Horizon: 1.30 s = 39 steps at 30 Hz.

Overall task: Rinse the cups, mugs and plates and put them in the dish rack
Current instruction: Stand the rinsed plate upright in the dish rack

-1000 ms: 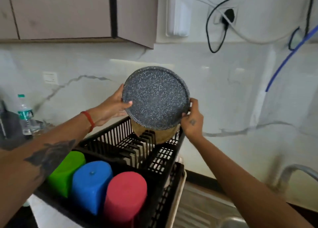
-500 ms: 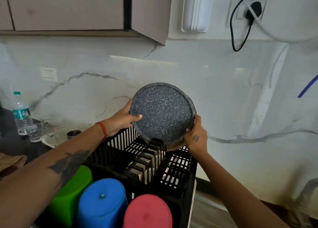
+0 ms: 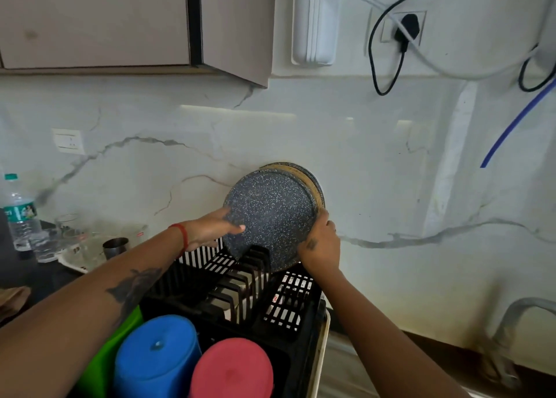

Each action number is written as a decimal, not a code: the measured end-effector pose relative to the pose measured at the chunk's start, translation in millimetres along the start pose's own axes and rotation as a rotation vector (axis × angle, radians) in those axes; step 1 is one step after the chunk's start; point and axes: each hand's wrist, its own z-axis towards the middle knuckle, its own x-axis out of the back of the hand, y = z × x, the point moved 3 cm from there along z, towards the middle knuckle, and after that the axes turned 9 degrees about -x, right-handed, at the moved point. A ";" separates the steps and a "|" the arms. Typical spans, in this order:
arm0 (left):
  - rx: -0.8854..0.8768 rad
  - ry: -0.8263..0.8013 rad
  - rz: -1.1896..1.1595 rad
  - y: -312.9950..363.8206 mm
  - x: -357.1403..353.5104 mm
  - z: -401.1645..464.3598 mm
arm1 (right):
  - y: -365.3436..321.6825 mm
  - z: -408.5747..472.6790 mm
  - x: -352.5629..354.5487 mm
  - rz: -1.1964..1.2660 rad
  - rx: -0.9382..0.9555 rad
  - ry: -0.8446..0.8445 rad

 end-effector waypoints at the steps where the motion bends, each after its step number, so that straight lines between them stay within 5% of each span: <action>1: 0.001 -0.035 0.035 4.1 -5.3 -2.4 | -0.6 -1.0 0.6 -0.012 0.000 0.002; 9: -0.183 -0.179 0.368 64.7 -52.1 -30.6 | 29.1 -16.0 37.0 0.228 0.181 0.025; 17: -0.443 -0.227 0.602 129.5 -150.2 -74.7 | 147.8 -73.5 116.4 0.261 0.277 0.106; 29: -0.443 -0.381 0.799 45.0 -417.3 -150.4 | 399.4 -216.5 183.9 0.083 -0.040 0.149; 31: -0.397 -0.416 0.807 18.0 -468.1 -167.7 | 439.0 -233.8 184.4 -0.046 -0.073 0.098; 39: -0.006 -0.630 0.747 -57.7 -596.2 -214.0 | 548.6 -276.0 159.8 -0.449 -0.540 -0.624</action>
